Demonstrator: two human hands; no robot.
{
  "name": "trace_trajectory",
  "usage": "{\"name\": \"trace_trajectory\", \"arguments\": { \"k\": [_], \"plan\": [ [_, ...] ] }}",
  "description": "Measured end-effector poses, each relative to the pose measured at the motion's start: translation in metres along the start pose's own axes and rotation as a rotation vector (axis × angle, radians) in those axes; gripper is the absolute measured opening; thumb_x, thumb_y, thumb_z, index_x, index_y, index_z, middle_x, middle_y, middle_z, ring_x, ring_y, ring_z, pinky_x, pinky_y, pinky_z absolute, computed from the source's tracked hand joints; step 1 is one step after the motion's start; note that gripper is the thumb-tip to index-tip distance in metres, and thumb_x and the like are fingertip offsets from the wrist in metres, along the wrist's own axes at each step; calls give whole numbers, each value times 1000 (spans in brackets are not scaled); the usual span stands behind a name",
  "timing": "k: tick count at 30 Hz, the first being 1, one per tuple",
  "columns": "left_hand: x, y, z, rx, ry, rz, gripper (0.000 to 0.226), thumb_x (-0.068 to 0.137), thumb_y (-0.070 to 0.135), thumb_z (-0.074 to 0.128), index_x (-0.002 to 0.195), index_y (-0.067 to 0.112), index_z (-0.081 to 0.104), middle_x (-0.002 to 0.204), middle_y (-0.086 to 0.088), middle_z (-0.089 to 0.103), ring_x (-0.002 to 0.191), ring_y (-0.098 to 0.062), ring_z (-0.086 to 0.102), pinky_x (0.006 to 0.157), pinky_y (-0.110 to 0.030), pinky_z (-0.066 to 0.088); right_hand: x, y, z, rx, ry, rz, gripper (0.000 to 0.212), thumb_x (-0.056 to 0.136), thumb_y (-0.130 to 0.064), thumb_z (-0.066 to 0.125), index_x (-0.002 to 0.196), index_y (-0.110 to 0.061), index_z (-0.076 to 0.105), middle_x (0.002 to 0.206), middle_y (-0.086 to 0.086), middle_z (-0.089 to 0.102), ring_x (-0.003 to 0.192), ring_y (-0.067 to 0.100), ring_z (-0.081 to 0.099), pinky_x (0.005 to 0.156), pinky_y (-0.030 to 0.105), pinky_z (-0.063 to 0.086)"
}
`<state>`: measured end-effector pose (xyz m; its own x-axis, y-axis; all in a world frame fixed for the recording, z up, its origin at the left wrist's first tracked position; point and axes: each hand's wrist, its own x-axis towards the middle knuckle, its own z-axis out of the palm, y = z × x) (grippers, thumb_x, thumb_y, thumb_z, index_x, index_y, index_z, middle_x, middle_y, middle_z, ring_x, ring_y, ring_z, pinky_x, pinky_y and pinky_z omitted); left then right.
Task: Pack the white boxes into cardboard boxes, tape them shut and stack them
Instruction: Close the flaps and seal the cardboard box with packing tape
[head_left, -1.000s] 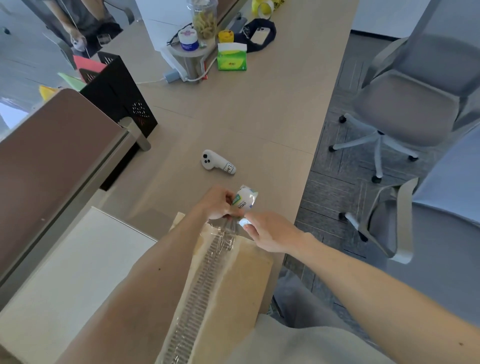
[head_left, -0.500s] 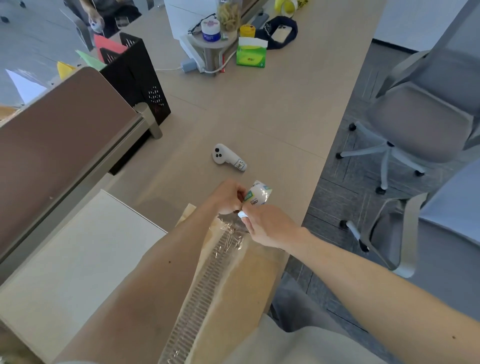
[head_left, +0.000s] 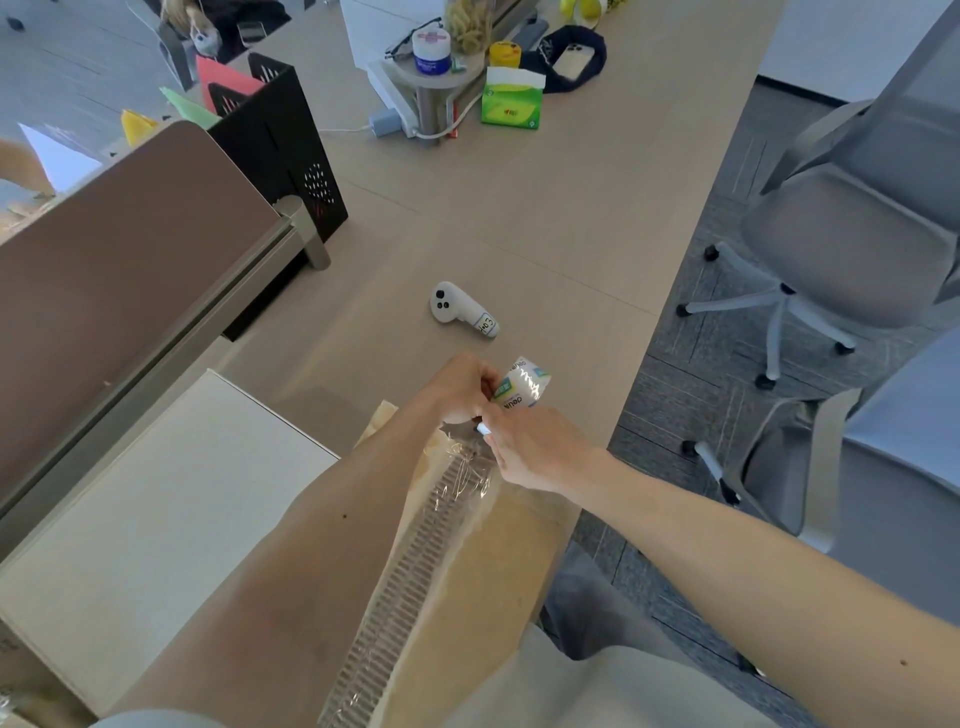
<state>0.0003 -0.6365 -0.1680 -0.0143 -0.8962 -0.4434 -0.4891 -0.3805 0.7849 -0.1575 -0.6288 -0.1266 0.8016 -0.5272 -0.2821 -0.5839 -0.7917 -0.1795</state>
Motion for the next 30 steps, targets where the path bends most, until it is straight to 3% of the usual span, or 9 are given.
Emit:
{"name": "trace_trajectory", "arguments": {
  "k": [4,7,10,13,17,22,26,30],
  "plan": [
    [1,0,2,7,-9,12,32,62,-18,67,63,14,68,55,1,57,50,-6,48,48,-18,40,-5,3,2,-41,4,-32,49,96,-18,48,142,-10,34,102,8,67,74,29,63,55,34,34],
    [2,-2,2,-27,-21,21,16,66,-8,80,72,4,71,62,-4,64,55,-11,56,57,-26,48,-11,11,6,-11,-28,1,44,92,-17,52,135,-11,44,90,5,62,69,25,58,54,33,37],
    [6,-6,3,-181,88,-26,38,64,10,92,87,-8,68,73,-13,65,65,-22,63,68,-39,57,-21,21,7,-9,-121,6,28,92,-13,51,119,-7,52,78,3,57,75,28,59,60,33,36],
    [10,-8,4,-250,109,-34,41,62,14,94,88,-5,69,75,-14,64,69,-25,63,74,-48,59,-32,31,9,40,-138,26,28,94,-12,50,121,-5,51,96,13,67,88,33,64,64,32,33],
    [6,-1,5,-213,104,-43,20,72,6,88,79,8,69,70,-7,61,62,-15,55,65,-30,52,-33,51,19,153,-171,149,20,98,-17,47,115,-8,50,103,13,65,93,34,62,66,31,32],
    [9,-4,6,-190,131,-46,21,77,5,83,79,19,68,75,-2,62,65,-11,52,63,-16,45,-11,79,40,251,-281,214,12,99,-16,47,106,-9,55,98,5,42,85,33,55,73,35,42],
    [15,-9,7,-168,162,-108,26,82,5,78,75,25,63,61,10,54,52,2,46,57,-12,38,15,90,50,283,-338,169,28,96,-14,52,124,-10,55,116,14,55,108,35,57,77,34,41],
    [20,-14,9,-120,215,-154,26,84,10,78,75,29,62,56,17,48,49,2,41,56,-13,33,34,100,59,351,-322,224,32,94,-14,57,124,-12,47,116,18,59,101,37,59,81,39,46]
  ]
}}
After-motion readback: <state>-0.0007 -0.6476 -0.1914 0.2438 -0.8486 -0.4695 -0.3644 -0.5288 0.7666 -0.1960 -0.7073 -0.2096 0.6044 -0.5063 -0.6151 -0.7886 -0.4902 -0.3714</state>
